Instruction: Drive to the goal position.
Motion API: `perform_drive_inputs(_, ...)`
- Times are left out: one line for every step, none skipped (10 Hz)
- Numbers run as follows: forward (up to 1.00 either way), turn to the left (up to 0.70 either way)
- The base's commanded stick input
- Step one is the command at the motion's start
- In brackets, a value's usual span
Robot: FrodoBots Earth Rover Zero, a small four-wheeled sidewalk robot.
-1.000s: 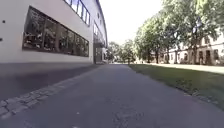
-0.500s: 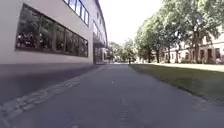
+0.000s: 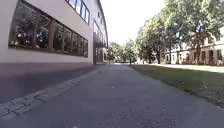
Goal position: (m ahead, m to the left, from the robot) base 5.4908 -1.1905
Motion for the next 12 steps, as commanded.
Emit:
perform_drive_inputs(0.85,0.0)
perform_drive_inputs(0.85,-0.08)
perform_drive_inputs(0.85,-0.31)
perform_drive_inputs(0.85,-0.34)
perform_drive_inputs(0.85,-0.34)
perform_drive_inputs(0.85,-0.31)
perform_drive_inputs(0.85,-0.03)
perform_drive_inputs(0.85,0.0)
perform_drive_inputs(0.85,0.0)
perform_drive_inputs(0.85,0.0)
perform_drive_inputs(0.85,0.0)
perform_drive_inputs(0.85,0.0)
